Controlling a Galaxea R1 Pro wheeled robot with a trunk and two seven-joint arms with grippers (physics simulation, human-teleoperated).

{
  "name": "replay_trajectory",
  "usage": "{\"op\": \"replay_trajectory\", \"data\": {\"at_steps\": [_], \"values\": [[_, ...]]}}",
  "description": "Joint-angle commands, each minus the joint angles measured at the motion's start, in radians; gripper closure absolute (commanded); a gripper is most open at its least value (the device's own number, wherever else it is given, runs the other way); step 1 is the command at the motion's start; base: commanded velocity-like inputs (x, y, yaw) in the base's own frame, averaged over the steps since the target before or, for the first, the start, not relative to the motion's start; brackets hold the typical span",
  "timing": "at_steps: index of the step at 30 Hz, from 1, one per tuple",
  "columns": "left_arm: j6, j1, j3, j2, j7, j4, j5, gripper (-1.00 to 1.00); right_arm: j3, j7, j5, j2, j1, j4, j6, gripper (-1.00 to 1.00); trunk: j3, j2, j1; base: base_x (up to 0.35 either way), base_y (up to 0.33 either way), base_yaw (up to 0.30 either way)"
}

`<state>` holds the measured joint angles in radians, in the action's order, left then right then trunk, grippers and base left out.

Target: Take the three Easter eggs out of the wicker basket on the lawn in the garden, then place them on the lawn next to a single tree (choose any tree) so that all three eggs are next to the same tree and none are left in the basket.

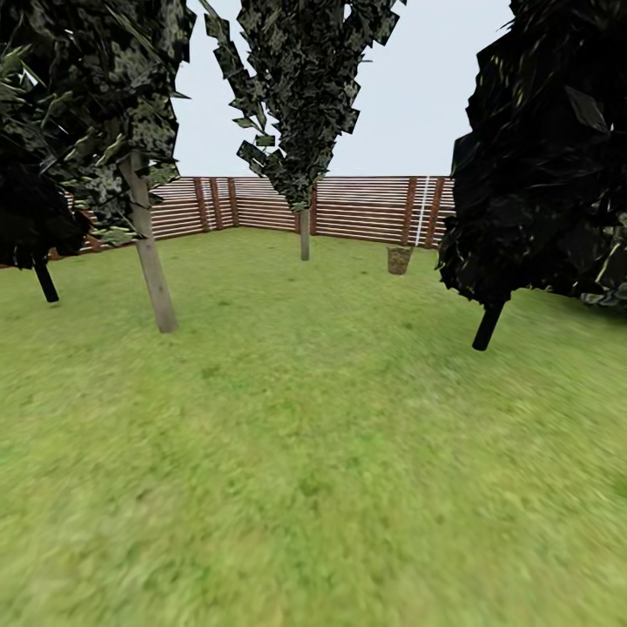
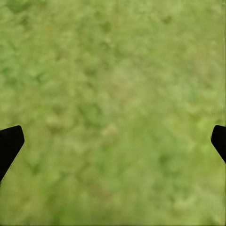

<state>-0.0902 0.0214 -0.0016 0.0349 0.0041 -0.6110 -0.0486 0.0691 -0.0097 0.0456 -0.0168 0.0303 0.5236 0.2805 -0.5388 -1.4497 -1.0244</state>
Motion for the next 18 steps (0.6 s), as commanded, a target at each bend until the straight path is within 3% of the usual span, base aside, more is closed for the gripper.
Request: {"op": "replay_trajectory", "data": {"at_steps": [1,8,13,18], "values": [[-0.002,0.0,0.0,0.0,0.0,-0.001,-0.005,-1.0,0.0,-0.001,0.005,0.0,0.0,-0.001,0.003,-1.0,-0.001,0.0,-0.001,0.326,0.001,-0.003],[-0.002,0.0,0.0,0.001,0.0,-0.001,-0.005,-1.0,0.007,-0.002,0.007,-0.008,0.0,-0.001,0.003,-1.0,-0.001,0.0,-0.001,0.327,0.0,-0.001],[-0.002,0.0,0.002,0.002,0.0,-0.001,-0.005,-1.0,0.028,-0.003,0.012,-0.036,0.0,-0.001,0.003,-1.0,-0.001,0.0,-0.001,0.327,0.0,0.0],[-0.002,0.0,0.002,0.003,0.0,-0.001,-0.005,-1.0,0.03,-0.003,0.011,-0.038,0.0,-0.001,0.003,-1.0,-0.001,0.0,-0.001,0.327,0.0,0.0]]}}
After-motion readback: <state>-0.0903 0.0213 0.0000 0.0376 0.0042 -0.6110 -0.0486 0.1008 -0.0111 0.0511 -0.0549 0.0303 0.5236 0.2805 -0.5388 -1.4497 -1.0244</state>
